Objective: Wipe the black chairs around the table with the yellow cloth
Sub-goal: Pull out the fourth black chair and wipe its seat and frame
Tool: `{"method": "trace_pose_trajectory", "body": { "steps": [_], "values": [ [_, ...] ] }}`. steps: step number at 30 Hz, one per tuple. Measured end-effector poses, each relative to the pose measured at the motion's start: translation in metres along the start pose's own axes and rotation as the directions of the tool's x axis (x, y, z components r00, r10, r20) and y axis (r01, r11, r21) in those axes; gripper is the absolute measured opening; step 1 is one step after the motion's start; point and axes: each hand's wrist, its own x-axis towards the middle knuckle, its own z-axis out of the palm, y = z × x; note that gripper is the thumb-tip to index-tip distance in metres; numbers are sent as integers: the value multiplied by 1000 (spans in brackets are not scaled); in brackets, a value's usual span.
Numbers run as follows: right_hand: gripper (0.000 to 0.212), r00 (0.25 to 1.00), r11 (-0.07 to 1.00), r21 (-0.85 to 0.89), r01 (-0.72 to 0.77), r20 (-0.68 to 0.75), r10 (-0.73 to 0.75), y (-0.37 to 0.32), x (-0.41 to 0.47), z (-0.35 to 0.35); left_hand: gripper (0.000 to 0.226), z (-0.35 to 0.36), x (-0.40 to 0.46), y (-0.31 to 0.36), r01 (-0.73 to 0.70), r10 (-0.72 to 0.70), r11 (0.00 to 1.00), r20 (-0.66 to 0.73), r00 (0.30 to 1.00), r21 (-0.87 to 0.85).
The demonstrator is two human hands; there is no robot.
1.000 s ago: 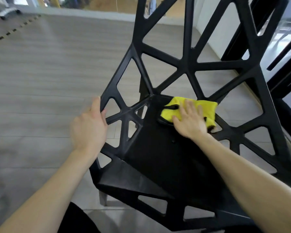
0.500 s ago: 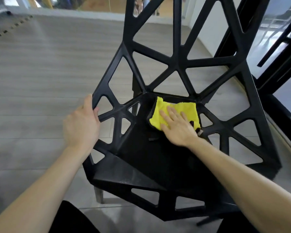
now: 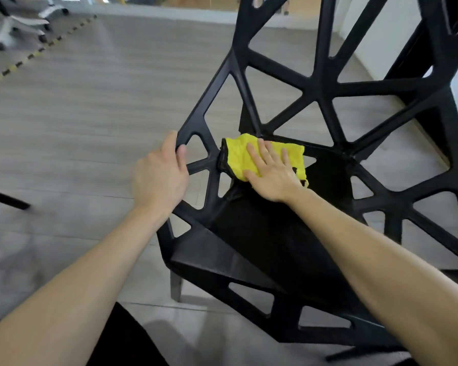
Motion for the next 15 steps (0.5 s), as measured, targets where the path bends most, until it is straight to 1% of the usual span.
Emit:
{"method": "trace_pose_trajectory", "body": {
  "steps": [2,4,6,7,8,9,10,11,12,13,14,15],
  "values": [
    [78,978,978,45,201,51,-203,-23,-51,3,35,-5,0,1,50,-50,994,0,999,-93],
    [80,896,895,126,428,68,-438,-40,-111,3,33,-9,-1,-2,90,-88,977,15,996,-192],
    [75,812,808,186,559,75,-579,-40,-142,-1,31,-11,-3,-7,94,-87,963,39,995,-253],
    [74,792,791,176,587,78,-605,-32,-137,-4,30,-11,-4,-9,102,-90,955,56,994,-280],
    [74,818,819,130,559,75,-571,-20,-121,-3,30,-10,-4,-12,115,-97,946,72,993,-303],
    [78,885,887,62,458,65,-461,-6,-95,0,28,-8,-3,-15,130,-107,938,87,990,-321],
    [87,959,960,15,281,25,-281,8,-65,1,28,-6,-3,-15,145,-117,931,102,988,-334],
    [97,997,997,24,76,-37,-75,18,-38,0,27,-5,-3,-16,155,-124,926,112,986,-344],
    [103,992,994,64,-90,-80,95,23,-15,0,27,-5,-3,-16,160,-127,918,112,985,-363],
    [104,983,984,97,-150,-92,159,18,-2,0,28,-4,-3,-17,161,-132,905,101,986,-393],
    [100,990,988,115,-106,-81,115,5,2,1,28,-4,-3,-17,159,-134,891,90,987,-426],
    [94,998,987,161,-1,-58,11,-16,-5,3,29,-4,-4,-18,156,-133,877,82,988,-455]
  ]
}}
